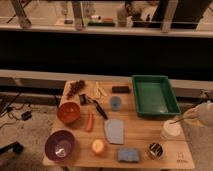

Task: Place fork in paper cup

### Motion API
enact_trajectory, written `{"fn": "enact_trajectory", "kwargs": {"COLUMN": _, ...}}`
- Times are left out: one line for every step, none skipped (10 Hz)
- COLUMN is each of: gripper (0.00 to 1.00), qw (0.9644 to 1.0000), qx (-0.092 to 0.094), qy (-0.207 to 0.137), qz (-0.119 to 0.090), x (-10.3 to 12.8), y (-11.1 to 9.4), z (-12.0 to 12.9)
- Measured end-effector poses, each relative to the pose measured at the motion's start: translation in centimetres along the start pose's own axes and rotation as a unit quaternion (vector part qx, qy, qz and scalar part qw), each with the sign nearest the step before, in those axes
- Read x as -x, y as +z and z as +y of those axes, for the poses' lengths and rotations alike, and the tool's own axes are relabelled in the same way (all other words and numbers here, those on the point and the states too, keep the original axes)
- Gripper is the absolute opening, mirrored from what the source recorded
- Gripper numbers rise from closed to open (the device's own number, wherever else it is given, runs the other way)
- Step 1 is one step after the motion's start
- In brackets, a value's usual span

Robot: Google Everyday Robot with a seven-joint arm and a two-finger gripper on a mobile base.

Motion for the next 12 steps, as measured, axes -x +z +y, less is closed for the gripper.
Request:
{"fn": "enact_trajectory", "kwargs": {"gripper": 0.05, "qw": 1.0000, "qx": 0.003, "qy": -0.004, "qz": 0.004, "x": 0.2, "y": -0.1, "z": 0.7}}
{"fn": "enact_trajectory", "kwargs": {"gripper": 0.05, "qw": 0.9999, "qx": 0.006, "qy": -0.008, "qz": 0.005, "x": 0.4, "y": -0.1, "z": 1.1}}
{"fn": "enact_trajectory", "kwargs": {"gripper": 0.05, "qw": 0.9999, "qx": 0.008, "qy": -0.011, "qz": 0.005, "x": 0.6, "y": 0.1, "z": 1.3}}
{"fn": "enact_trajectory", "kwargs": {"gripper": 0.05, "qw": 0.9998, "qx": 0.010, "qy": -0.015, "qz": 0.005, "x": 0.7, "y": 0.3, "z": 1.3}}
{"fn": "enact_trajectory", "kwargs": {"gripper": 0.05, "qw": 0.9997, "qx": 0.012, "qy": -0.019, "qz": 0.005, "x": 1.0, "y": 0.9, "z": 1.4}}
{"fn": "enact_trajectory", "kwargs": {"gripper": 0.05, "qw": 0.9997, "qx": 0.013, "qy": -0.022, "qz": 0.004, "x": 1.1, "y": 1.3, "z": 1.4}}
{"fn": "enact_trajectory", "kwargs": {"gripper": 0.05, "qw": 0.9996, "qx": 0.014, "qy": -0.024, "qz": 0.004, "x": 1.1, "y": 1.7, "z": 1.4}}
{"fn": "enact_trajectory", "kwargs": {"gripper": 0.05, "qw": 0.9995, "qx": 0.015, "qy": -0.026, "qz": 0.004, "x": 1.1, "y": 2.1, "z": 1.4}}
{"fn": "enact_trajectory", "kwargs": {"gripper": 0.05, "qw": 0.9995, "qx": 0.016, "qy": -0.027, "qz": 0.004, "x": 1.0, "y": 2.4, "z": 1.4}}
{"fn": "enact_trajectory", "kwargs": {"gripper": 0.05, "qw": 0.9995, "qx": 0.015, "qy": -0.027, "qz": 0.005, "x": 0.9, "y": 2.6, "z": 1.3}}
{"fn": "enact_trajectory", "kwargs": {"gripper": 0.05, "qw": 0.9995, "qx": 0.015, "qy": -0.027, "qz": 0.007, "x": 0.7, "y": 2.7, "z": 1.3}}
{"fn": "enact_trajectory", "kwargs": {"gripper": 0.05, "qw": 0.9995, "qx": 0.014, "qy": -0.028, "qz": 0.011, "x": 0.3, "y": 2.9, "z": 1.2}}
